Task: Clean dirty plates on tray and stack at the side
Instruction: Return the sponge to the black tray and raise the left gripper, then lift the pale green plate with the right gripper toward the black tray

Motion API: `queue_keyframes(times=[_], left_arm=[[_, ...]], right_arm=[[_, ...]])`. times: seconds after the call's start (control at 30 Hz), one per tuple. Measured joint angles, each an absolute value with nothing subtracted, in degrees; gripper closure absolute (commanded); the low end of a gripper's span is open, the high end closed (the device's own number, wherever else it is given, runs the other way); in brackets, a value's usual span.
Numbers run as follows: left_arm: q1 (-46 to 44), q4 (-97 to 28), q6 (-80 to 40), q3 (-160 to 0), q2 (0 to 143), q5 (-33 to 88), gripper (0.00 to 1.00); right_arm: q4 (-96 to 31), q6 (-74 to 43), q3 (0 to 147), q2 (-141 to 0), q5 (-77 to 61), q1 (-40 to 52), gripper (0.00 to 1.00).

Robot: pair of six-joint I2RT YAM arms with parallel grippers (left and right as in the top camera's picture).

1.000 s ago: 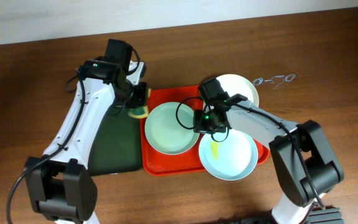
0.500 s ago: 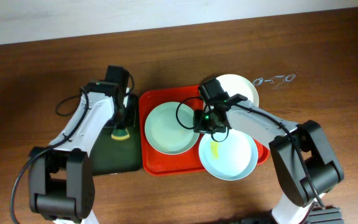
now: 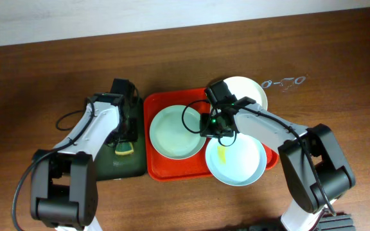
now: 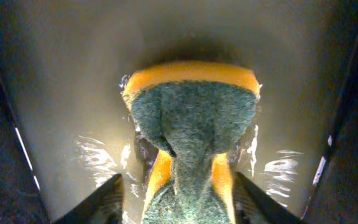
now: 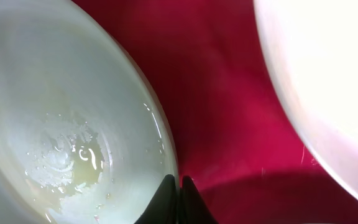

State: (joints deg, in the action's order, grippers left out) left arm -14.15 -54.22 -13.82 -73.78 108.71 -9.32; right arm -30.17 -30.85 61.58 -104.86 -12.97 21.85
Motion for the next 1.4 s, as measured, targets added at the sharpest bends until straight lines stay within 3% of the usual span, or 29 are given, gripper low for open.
queue_keyframes(times=[0.13, 0.2, 0.27, 0.43, 1.4], left_arm=[[-12.8, -56.2, -15.7, -79.7, 102.4, -9.3, 0.08], [-11.1, -56.1, -17.3, -83.4, 97.4, -9.3, 0.07], [-8.0, -55.7, -18.4, -86.0, 91.3, -9.3, 0.00], [-3.3, -56.4, -19.4, -86.6, 87.9, -9.7, 0.01], [-3.1, -56.4, -19.4, -86.6, 87.9, -9.7, 0.01]], right_arm=[[-30.2, -30.9, 61.6, -104.9, -13.0, 21.8, 0.96], [-30.2, -30.8, 61.6, -104.9, -13.0, 21.8, 0.96], [-30.2, -30.8, 61.6, -104.9, -13.0, 21.8, 0.96], [-30.2, -30.8, 61.6, -104.9, -13.0, 21.8, 0.96], [-30.0, -30.8, 61.6, -104.9, -13.0, 21.8, 0.96]])
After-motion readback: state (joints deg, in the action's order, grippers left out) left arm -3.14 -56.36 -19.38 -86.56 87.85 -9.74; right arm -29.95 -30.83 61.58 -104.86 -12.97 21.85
